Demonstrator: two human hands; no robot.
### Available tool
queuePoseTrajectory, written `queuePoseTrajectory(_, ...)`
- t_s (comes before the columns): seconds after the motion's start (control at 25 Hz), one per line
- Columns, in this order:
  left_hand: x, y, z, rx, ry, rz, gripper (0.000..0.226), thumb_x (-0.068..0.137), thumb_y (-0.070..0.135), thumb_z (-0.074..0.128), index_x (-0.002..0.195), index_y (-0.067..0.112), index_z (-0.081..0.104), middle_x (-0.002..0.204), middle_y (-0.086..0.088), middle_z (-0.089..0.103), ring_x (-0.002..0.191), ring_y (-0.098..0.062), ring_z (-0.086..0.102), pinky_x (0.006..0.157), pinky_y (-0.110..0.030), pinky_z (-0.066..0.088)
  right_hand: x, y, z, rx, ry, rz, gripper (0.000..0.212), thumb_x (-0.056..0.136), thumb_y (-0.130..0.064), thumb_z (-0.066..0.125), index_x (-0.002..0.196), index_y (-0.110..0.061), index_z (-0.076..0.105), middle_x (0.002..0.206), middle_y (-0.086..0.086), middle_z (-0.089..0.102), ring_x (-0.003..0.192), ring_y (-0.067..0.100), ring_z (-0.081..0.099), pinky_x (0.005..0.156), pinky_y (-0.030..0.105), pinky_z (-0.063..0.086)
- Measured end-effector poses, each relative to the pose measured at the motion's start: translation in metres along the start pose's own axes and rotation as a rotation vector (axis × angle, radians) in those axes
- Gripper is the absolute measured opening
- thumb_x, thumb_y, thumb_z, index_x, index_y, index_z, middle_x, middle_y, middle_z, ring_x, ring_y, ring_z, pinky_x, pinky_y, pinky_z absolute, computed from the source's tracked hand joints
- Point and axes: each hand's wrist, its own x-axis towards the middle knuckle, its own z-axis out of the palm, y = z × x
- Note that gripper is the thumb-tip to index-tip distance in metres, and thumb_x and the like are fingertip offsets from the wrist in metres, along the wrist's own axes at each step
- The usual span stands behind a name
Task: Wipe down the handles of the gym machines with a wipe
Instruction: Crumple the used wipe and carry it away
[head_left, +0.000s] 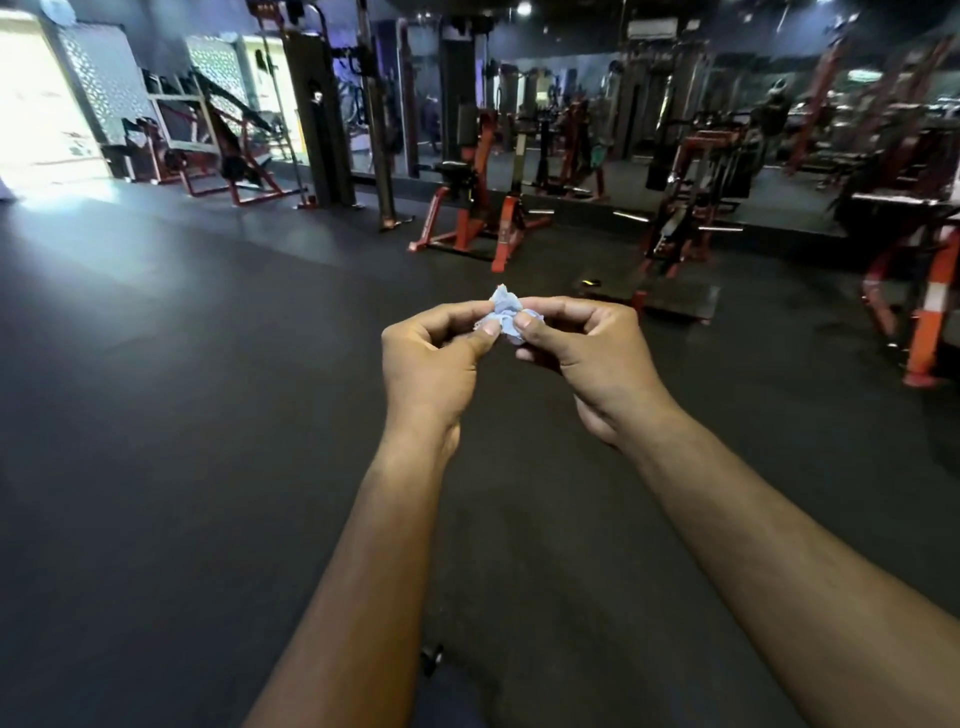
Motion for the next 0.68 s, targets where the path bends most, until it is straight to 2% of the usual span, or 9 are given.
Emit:
queuePoseTrajectory(0.08, 0.030, -0.028, 0.012, 0.017, 0.016, -0.018, 0.018, 0.082, -0.005, 0.072, 0.098, 0.004, 0.077, 0.093, -0.007, 0.078, 0.090, -0.016, 0.073, 0.084, -0.026, 0.057, 0.039, 0.021, -0.013, -0.014, -0.021, 0.016, 0.012, 0.084, 0.000, 0.072, 0.096, -0.004, 0.075, 0.090, 0.012, 0.076, 0.080, 0.015, 0.070, 0.068, 0.021, 0.057)
queuePoseTrajectory(0.2, 0.088, -0.069, 0.024, 0.035, 0.062, -0.041, 0.018, 0.083, -0.005, 0.071, 0.097, 0.005, 0.077, 0.091, -0.009, 0.078, 0.084, -0.016, 0.071, 0.081, -0.028, 0.058, 0.111, 0.052, -0.019, 0.004, -0.072, 0.043, 0.016, 0.084, 0.002, 0.072, 0.100, 0.003, 0.073, 0.093, 0.017, 0.075, 0.081, 0.016, 0.070, 0.070, 0.020, 0.057)
queuePoseTrajectory(0.48, 0.271, -0.139, 0.032, 0.108, 0.206, -0.028, 0.019, 0.081, -0.008, 0.071, 0.096, 0.002, 0.077, 0.094, -0.013, 0.077, 0.096, -0.025, 0.073, 0.092, -0.040, 0.057, 0.312, 0.123, -0.004, 0.071, -0.229, 0.078, 0.020, 0.084, 0.003, 0.071, 0.103, 0.009, 0.070, 0.093, 0.018, 0.074, 0.078, 0.014, 0.070, 0.069, 0.018, 0.054)
queuePoseTrajectory(0.68, 0.375, -0.171, 0.029, 0.200, 0.292, -0.032, 0.019, 0.079, -0.010, 0.073, 0.098, -0.007, 0.074, 0.091, -0.017, 0.076, 0.086, -0.024, 0.074, 0.083, -0.034, 0.060, 0.432, 0.167, 0.018, 0.102, -0.317, 0.105, 0.017, 0.082, 0.004, 0.073, 0.098, 0.009, 0.070, 0.086, 0.017, 0.074, 0.071, 0.013, 0.070, 0.064, 0.018, 0.053)
